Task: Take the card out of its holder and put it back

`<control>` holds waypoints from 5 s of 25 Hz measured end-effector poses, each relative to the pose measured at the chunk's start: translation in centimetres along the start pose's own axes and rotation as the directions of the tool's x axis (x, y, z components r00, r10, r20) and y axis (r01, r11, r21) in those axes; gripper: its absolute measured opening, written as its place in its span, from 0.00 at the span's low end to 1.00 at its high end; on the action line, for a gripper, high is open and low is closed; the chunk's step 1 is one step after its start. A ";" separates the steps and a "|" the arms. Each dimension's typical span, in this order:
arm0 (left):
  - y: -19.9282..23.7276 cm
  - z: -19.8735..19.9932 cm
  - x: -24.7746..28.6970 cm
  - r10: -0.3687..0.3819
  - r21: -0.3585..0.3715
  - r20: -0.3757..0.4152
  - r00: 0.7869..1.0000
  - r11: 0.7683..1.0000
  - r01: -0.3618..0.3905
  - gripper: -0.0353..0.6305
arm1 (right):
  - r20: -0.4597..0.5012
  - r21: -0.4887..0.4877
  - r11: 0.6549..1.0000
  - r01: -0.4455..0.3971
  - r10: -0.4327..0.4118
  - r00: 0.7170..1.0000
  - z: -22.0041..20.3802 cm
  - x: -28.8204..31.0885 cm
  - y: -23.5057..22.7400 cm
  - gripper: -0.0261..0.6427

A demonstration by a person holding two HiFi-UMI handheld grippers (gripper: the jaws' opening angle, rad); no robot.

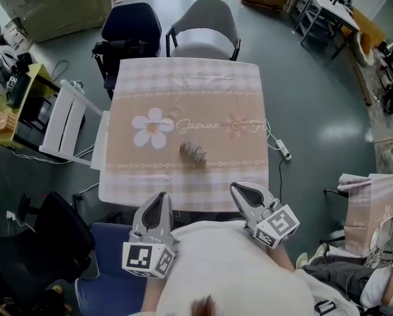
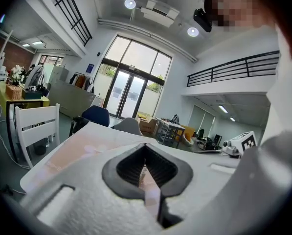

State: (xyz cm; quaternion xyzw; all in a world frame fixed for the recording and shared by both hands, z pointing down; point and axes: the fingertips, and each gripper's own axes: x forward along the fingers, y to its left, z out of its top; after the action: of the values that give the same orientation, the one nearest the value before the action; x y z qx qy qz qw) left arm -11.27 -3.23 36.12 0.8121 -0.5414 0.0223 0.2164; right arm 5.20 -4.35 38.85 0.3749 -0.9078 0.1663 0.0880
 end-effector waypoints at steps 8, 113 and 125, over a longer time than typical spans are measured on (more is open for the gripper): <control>2.7 0.4 0.2 0.018 -0.008 -0.006 1.000 1.000 -0.018 0.05 | -0.010 -0.004 1.000 -0.005 0.005 1.000 0.2 1.8 0.5 0.04; 8.0 2.9 -4.1 0.151 -0.038 0.090 0.984 0.988 -0.148 0.05 | -0.083 -0.028 0.997 0.067 -0.069 0.994 -0.2 14.9 -5.0 0.07; 6.0 2.5 -4.4 0.117 0.009 0.079 0.990 0.993 -0.119 0.05 | 0.070 -0.012 0.997 0.082 -0.081 0.994 4.4 11.0 -3.7 0.07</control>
State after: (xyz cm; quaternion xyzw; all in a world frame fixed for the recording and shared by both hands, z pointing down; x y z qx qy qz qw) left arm -18.96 -2.26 34.64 0.7804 -0.5964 0.0067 0.1878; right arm -0.06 -15.63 38.74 0.4165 -0.8955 0.1425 0.0657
